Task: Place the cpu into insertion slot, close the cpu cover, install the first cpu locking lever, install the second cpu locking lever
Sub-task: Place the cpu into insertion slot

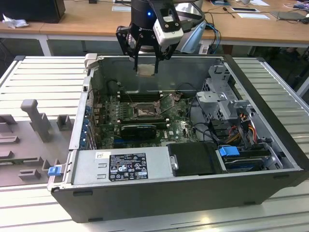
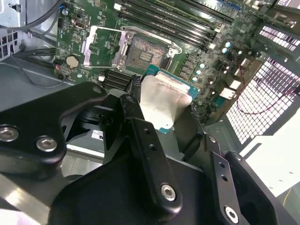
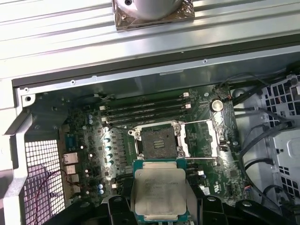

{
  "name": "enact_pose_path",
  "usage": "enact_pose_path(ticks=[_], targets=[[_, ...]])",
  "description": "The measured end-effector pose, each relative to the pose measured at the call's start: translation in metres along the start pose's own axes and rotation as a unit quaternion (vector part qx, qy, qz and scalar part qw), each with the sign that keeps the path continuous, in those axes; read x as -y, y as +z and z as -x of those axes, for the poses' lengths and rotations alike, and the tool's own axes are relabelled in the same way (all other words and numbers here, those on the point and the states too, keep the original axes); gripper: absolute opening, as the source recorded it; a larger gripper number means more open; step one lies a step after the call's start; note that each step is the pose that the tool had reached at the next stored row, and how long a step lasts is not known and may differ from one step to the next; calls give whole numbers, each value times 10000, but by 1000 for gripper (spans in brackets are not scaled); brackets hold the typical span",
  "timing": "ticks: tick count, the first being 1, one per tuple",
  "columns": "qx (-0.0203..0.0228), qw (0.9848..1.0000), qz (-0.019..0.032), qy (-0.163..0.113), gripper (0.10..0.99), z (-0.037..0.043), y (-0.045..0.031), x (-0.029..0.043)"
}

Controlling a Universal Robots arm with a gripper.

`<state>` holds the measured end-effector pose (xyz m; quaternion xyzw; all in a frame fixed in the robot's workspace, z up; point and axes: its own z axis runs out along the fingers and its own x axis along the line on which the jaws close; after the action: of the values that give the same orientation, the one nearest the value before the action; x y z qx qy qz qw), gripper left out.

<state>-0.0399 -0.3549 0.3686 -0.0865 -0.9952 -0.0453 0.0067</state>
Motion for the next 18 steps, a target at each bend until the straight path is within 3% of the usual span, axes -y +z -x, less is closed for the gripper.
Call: enact_pose_path(ticks=[18], targets=[[44,9988,11,497,525,0,2,0]])
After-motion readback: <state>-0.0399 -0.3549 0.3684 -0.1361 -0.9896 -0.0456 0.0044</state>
